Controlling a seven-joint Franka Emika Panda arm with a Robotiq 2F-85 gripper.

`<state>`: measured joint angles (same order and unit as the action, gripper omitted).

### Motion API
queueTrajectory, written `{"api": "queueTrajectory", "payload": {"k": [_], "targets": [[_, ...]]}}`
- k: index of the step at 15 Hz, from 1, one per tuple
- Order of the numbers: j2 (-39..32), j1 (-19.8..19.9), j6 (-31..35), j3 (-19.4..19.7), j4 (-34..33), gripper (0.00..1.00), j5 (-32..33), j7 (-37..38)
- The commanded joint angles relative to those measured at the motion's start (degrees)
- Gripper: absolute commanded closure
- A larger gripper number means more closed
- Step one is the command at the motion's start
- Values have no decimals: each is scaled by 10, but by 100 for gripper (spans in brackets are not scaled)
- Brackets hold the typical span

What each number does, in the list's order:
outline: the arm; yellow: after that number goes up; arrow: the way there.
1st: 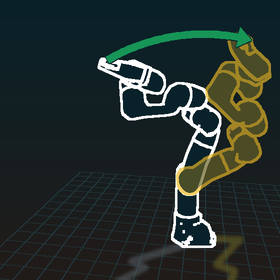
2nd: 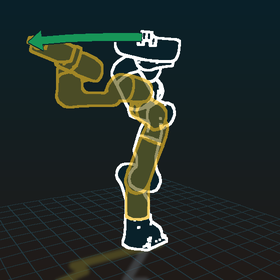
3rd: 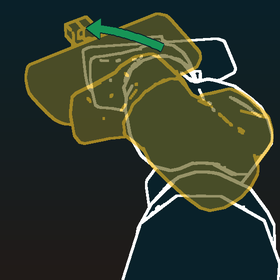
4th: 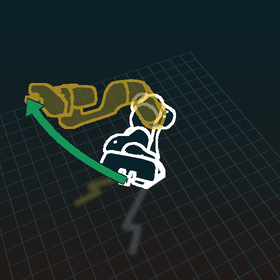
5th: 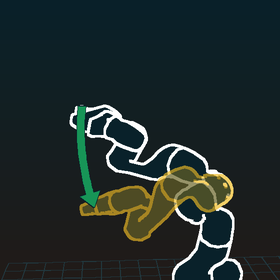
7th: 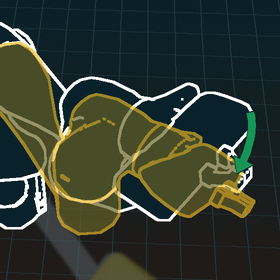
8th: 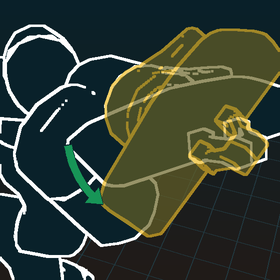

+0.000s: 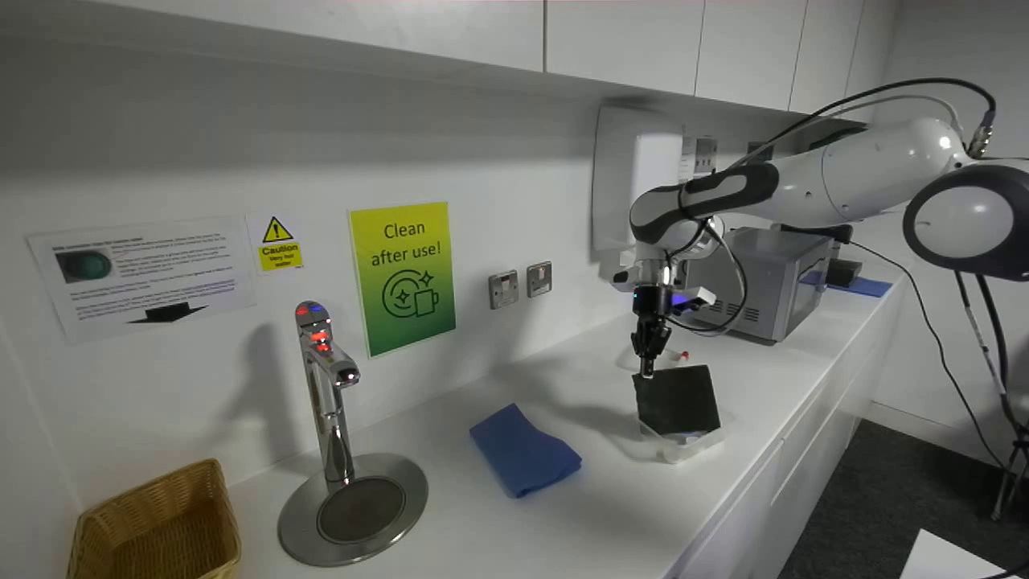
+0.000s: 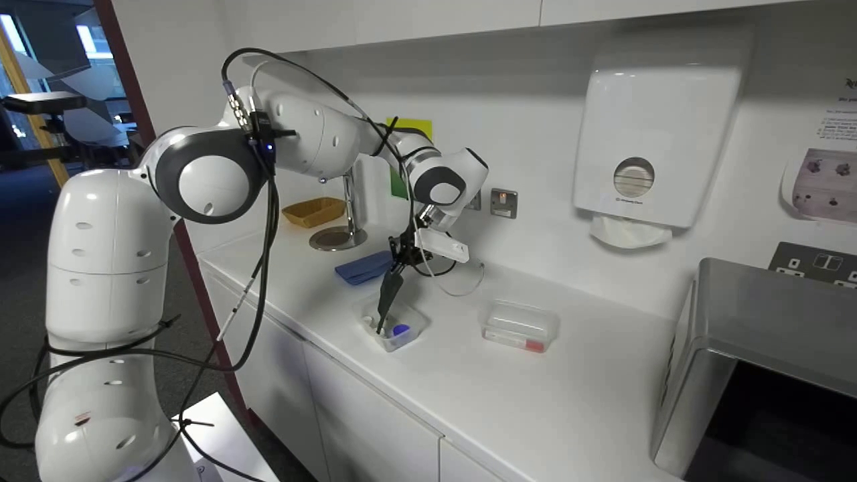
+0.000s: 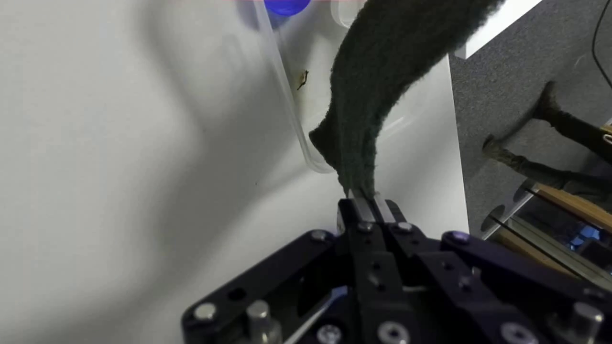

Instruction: Remove the green paper from the bowl

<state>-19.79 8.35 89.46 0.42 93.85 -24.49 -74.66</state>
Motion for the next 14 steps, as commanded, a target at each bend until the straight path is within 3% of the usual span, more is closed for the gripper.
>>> {"api": "queueTrajectory", "payload": {"k": [1, 10, 14], "targets": [[15, 8, -26, -7, -24, 99, -32, 27], [9, 8, -32, -7, -99, 99, -90, 79], [-1, -7, 77, 2, -108, 99, -50, 144]]}}
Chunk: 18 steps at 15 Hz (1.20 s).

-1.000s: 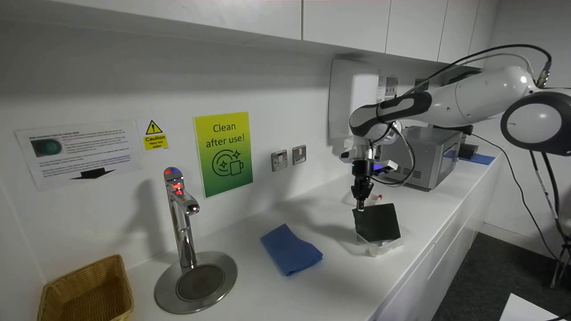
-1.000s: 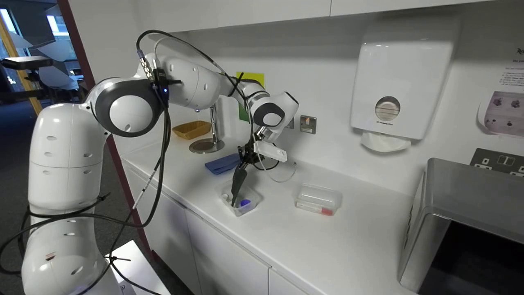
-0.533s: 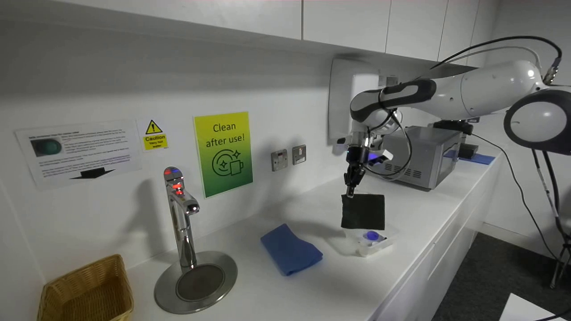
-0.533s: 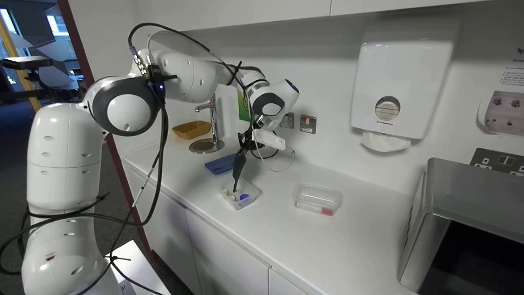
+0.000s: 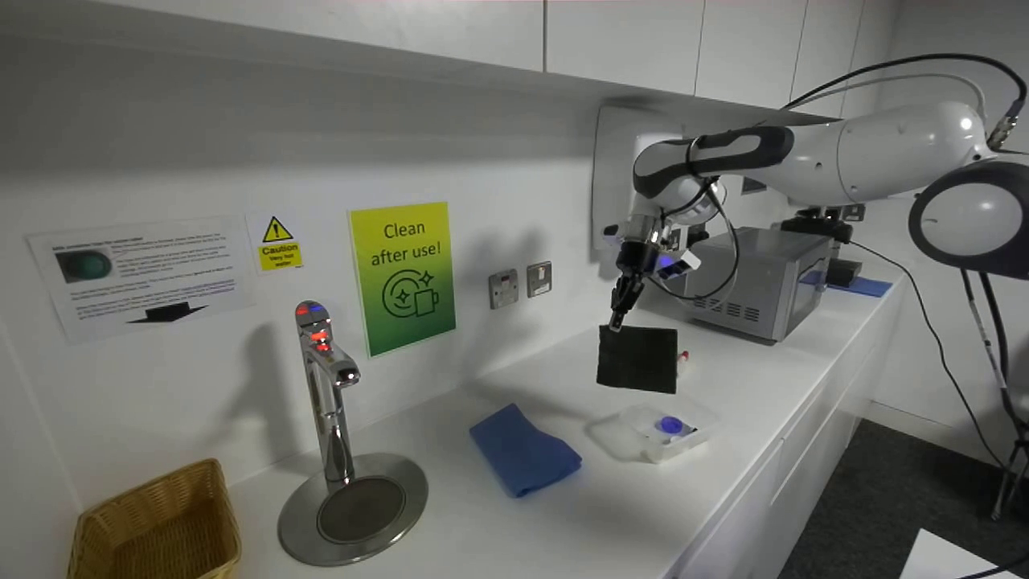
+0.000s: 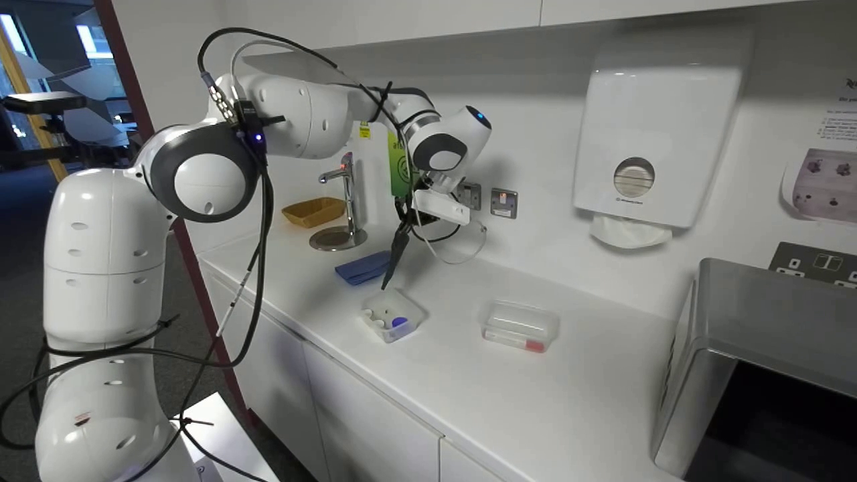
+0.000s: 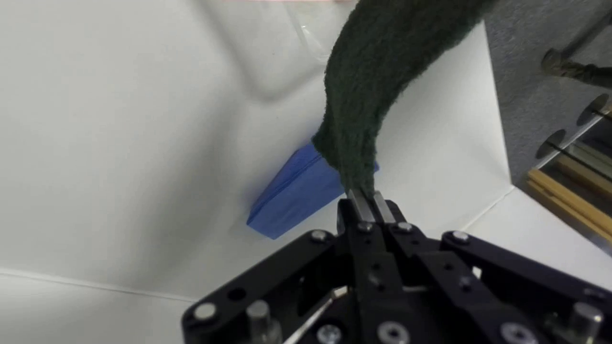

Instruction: Remove the green paper from the bowl

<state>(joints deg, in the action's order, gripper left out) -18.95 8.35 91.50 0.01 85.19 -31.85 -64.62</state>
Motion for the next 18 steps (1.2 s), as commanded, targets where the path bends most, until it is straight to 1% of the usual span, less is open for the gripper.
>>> {"api": "queueTrajectory", "payload": {"k": [1, 4, 9, 14, 17, 18], "targets": [[-13, -7, 74, 5, -26, 99, 38, 53], [-20, -17, 122, 2, -35, 99, 99, 83], [-29, -54, 228, 3, -27, 99, 256, 151], [-48, -91, 331, 14, -11, 99, 425, 264], [-59, -108, 359, 24, -4, 99, 519, 347], [-61, -110, 359, 24, -1, 73, 539, 369]]}}
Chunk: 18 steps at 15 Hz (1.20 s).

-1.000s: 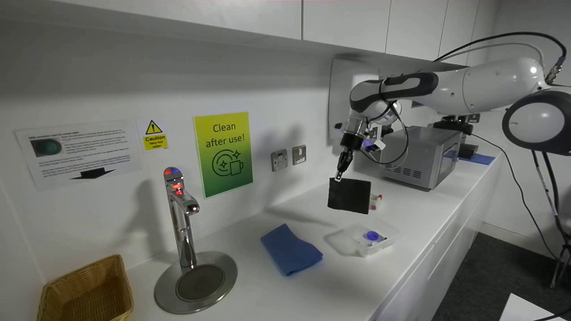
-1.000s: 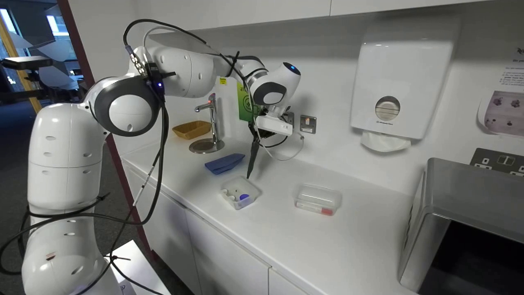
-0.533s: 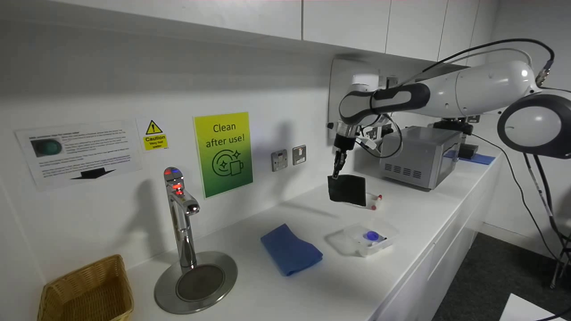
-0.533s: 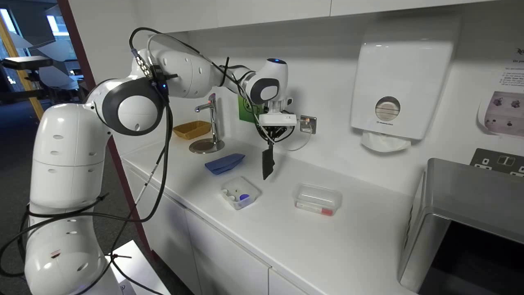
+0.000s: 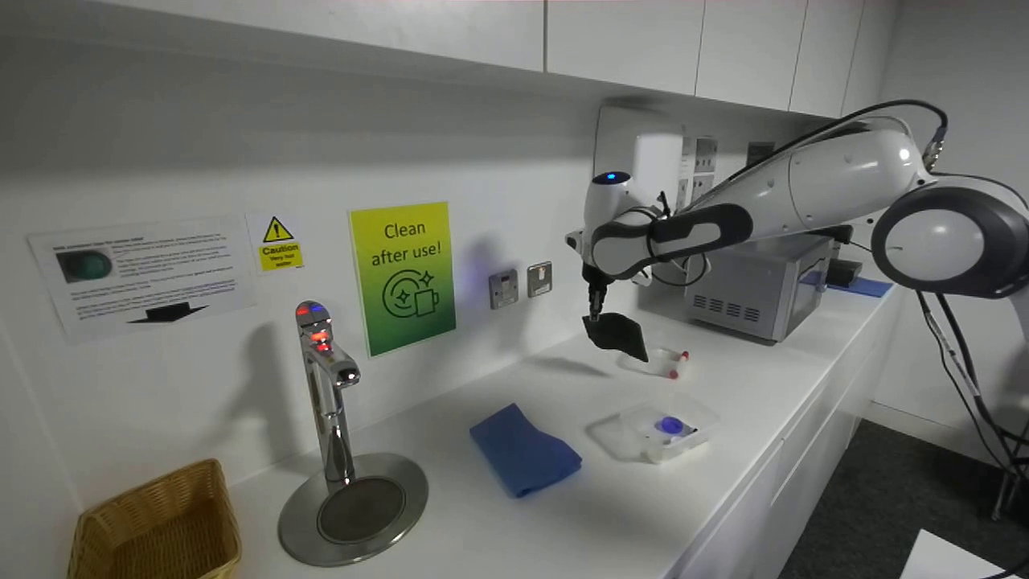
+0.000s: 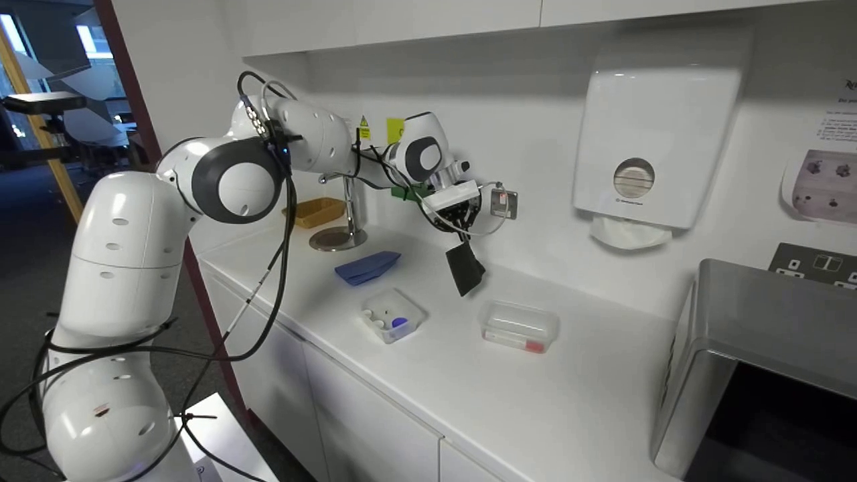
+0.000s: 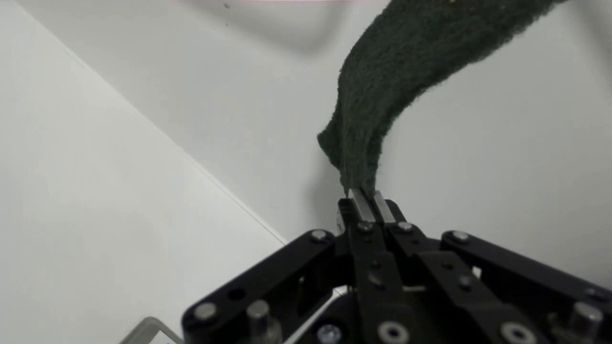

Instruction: Remove the green paper from the bowl

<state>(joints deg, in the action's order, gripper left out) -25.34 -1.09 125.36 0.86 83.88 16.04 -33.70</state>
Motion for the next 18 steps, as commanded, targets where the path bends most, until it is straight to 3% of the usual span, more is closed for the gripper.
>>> {"api": "queueTrajectory", "payload": {"k": [1, 3, 9, 11, 13, 16, 17, 18], "targets": [[4, -17, 19, 15, 16, 71, 74, 79], [16, -10, 8, -1, 31, 55, 54, 88], [78, 44, -13, -88, 79, 12, -184, 0], [100, 44, -76, -94, 82, 0, -244, 17], [127, 28, -150, -78, 91, 0, -244, 72], [168, 4, -215, -58, 111, 0, -171, 163], [179, 0, -226, -57, 117, 0, -153, 179], [134, 7, -213, -63, 76, 0, -182, 144]]}}
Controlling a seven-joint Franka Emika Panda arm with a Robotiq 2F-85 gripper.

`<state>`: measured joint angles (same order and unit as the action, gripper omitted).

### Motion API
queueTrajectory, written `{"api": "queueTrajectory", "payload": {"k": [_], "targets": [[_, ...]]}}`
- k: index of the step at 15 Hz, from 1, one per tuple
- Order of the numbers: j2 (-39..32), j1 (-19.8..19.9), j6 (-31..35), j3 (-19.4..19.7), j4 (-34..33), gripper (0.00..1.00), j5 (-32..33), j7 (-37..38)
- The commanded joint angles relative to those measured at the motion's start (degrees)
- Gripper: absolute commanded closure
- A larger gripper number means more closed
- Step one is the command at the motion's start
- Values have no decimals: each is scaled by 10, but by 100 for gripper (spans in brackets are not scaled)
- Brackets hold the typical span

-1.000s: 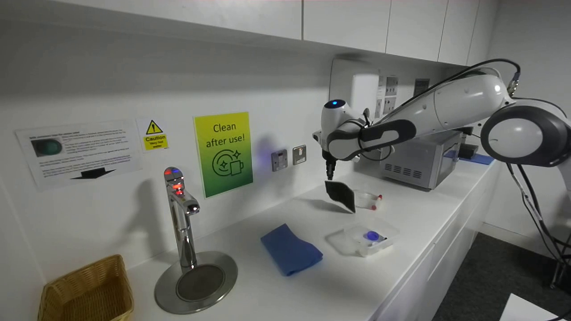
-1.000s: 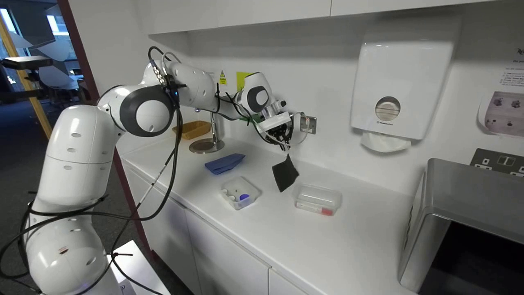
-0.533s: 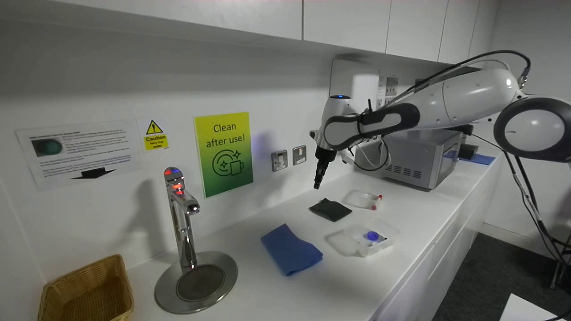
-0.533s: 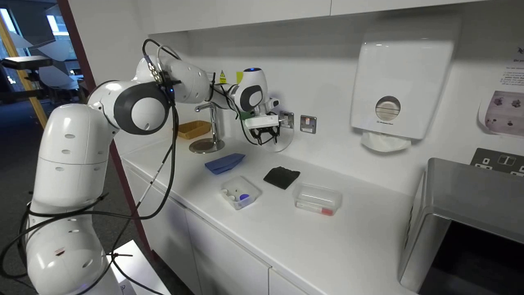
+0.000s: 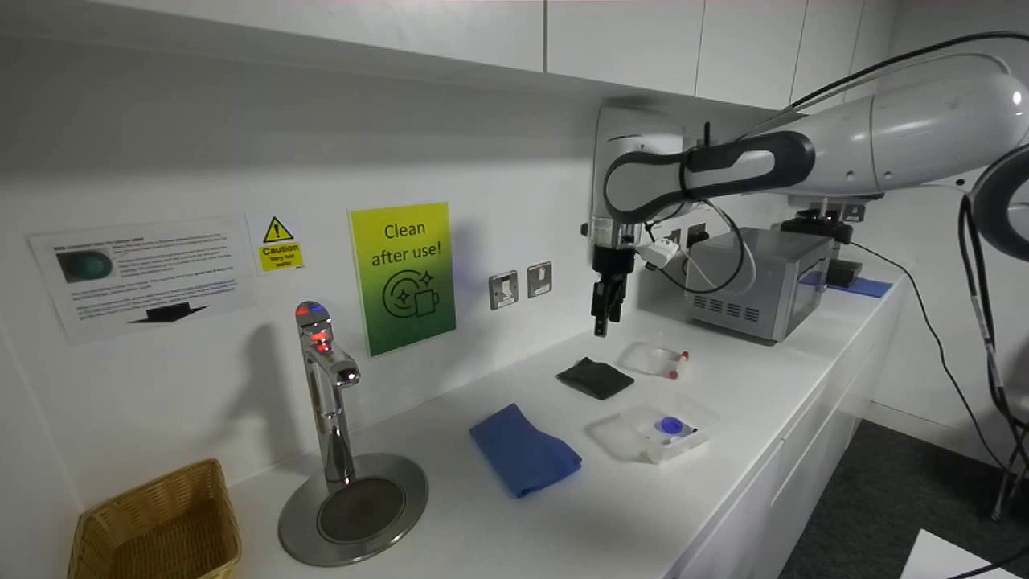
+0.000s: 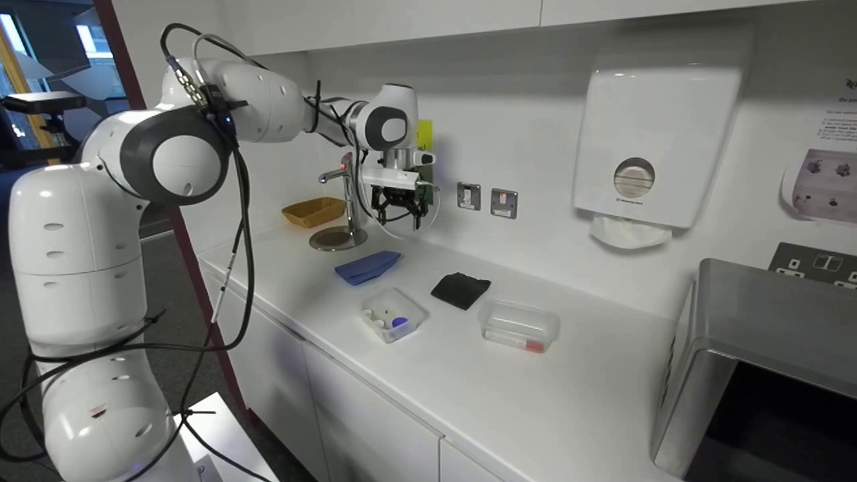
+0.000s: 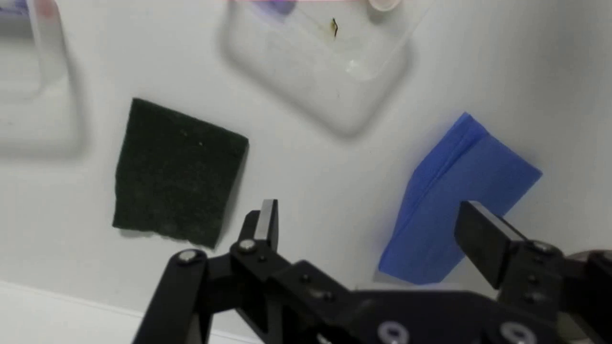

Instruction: Remove the green paper from the bowl

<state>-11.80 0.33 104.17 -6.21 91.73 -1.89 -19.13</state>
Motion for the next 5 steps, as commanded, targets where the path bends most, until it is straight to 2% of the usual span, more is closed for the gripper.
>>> {"api": "queueTrajectory", "payload": {"k": [1, 5], "targets": [[5, -10, -5, 9, 1, 0, 1, 3], [-3, -10, -4, 8, 0, 0, 0, 3]]}}
